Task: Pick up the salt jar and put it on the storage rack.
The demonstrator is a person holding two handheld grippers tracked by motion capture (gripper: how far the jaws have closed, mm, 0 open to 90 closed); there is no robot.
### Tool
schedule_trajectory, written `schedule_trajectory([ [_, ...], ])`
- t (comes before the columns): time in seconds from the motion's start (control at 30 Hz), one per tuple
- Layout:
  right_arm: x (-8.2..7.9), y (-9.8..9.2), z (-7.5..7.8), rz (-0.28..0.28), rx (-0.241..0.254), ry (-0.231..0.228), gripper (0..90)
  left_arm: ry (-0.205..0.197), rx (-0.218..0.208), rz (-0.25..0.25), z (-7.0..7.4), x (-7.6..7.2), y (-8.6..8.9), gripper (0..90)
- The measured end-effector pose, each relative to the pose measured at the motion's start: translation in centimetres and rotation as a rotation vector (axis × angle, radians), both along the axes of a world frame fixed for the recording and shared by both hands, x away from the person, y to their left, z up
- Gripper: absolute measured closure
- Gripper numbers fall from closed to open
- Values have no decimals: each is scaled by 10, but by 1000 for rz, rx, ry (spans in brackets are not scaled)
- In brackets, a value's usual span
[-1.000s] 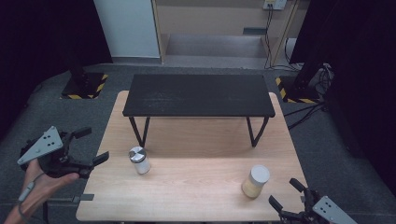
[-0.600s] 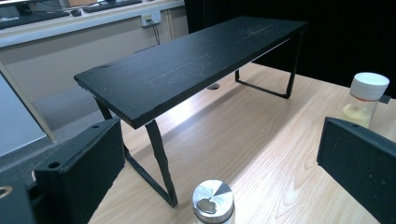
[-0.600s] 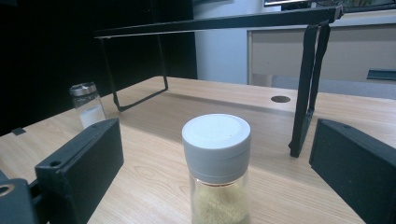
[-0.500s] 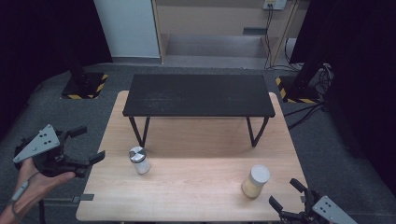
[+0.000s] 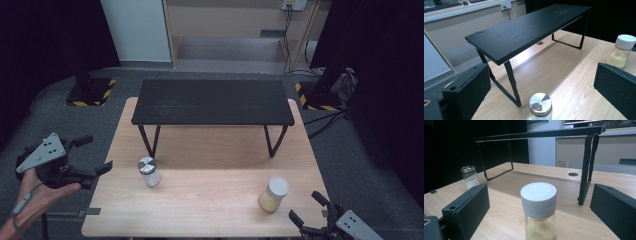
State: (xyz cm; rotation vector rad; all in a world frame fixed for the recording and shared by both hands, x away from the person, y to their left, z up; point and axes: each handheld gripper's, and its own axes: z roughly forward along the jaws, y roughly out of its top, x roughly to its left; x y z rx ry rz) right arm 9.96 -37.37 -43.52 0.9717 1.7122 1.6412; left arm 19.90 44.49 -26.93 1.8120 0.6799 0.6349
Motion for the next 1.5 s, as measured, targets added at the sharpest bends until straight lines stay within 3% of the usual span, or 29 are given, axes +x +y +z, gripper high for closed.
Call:
schedule_trajectory([
  [0.43, 0, 1, 0, 5, 5, 3, 28, 28, 14, 7, -9, 7, -1, 0],
  [0.8, 1, 0, -1, 6, 9, 2, 29, 46, 9, 19, -24, 15, -6, 0],
  [1.33, 0, 0, -1, 7, 7, 0, 32, 84, 39, 33, -43, 30, -17, 0],
  [1.5, 0, 0, -1, 6, 6, 0, 32, 97, 73, 34, -51, 37, -24, 0],
])
